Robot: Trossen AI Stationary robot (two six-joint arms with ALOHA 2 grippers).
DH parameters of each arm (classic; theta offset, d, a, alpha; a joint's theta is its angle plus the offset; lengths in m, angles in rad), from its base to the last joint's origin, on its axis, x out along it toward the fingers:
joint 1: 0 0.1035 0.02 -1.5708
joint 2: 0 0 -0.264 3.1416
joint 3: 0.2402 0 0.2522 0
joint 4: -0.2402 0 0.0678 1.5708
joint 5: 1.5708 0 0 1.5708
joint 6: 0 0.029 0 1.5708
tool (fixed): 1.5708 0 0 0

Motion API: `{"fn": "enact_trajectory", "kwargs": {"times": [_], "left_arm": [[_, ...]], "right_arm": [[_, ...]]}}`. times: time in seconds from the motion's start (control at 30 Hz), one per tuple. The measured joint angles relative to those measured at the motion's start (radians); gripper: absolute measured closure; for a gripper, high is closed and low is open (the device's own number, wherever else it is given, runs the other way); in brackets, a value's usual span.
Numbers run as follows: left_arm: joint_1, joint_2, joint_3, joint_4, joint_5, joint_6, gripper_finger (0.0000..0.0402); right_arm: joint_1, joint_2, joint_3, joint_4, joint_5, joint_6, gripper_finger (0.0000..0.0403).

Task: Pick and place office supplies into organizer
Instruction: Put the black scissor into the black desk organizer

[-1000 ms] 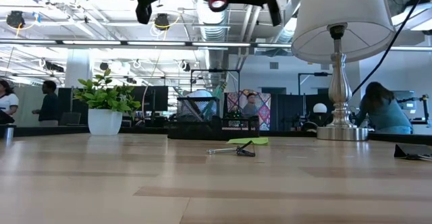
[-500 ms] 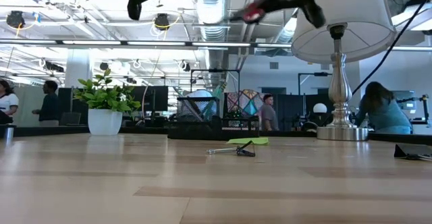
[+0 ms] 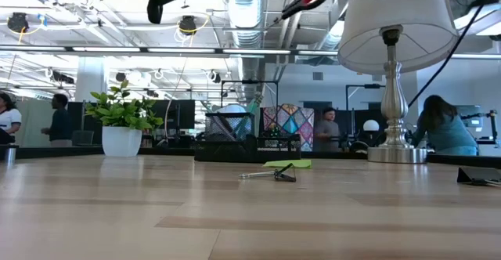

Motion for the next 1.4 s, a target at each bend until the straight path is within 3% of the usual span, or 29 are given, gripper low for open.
{"fn": "enact_trajectory", "kwargs": {"times": [0.1,0.23,0.6,0.87,1.4], "left_arm": [[0.000,0.000,0.000,0.000,-0.012,0.002,0.0294],[0.001,-0.002,0.000,0.005,-0.027,0.033,0.0294],[0.002,-0.084,0.000,0.007,-0.185,0.142,0.0294],[0.002,-0.132,0.001,-0.001,-0.247,0.200,0.0294],[0.002,-0.134,0.001,-0.014,-0.267,0.242,0.0294]], "right_arm": [[-0.052,0.117,0.141,-0.169,-0.091,-0.049,0.0377],[-0.107,0.277,0.309,-0.252,-0.198,-0.133,0.0377],[-0.231,0.570,0.671,-0.520,-0.231,-0.221,0.0376],[-0.223,0.631,0.728,-0.513,-0.228,-0.125,0.0376],[-0.192,0.699,0.727,-0.462,-0.100,-0.026,0.0376]]}}
